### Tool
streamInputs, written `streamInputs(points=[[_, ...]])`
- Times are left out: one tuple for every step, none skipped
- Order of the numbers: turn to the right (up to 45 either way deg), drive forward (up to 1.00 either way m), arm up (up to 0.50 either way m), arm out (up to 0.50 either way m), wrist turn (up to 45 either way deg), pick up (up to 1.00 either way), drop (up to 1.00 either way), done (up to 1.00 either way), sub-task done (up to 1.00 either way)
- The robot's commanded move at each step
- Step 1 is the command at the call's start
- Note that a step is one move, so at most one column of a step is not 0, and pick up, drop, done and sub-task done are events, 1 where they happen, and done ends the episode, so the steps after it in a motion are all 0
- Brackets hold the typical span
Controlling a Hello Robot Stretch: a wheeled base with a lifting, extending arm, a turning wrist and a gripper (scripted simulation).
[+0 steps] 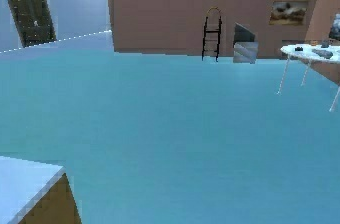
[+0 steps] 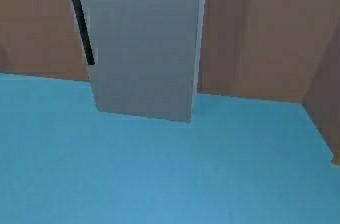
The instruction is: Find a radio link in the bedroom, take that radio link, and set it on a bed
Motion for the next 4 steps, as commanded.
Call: streamInputs(points=[[9.0,0.00,0.00,0.00,0.0,0.00,0.00,0.00,0.00],[0.0,0.70,0.00,0.00,0.0,0.00,0.00,0.00,0.00],[-30.0,0.00,0.00,0.00,0.0,0.00,0.00,0.00,0.00],[0.0,1.00,0.00,0.00,0.0,0.00,0.00,0.00,0.00]])
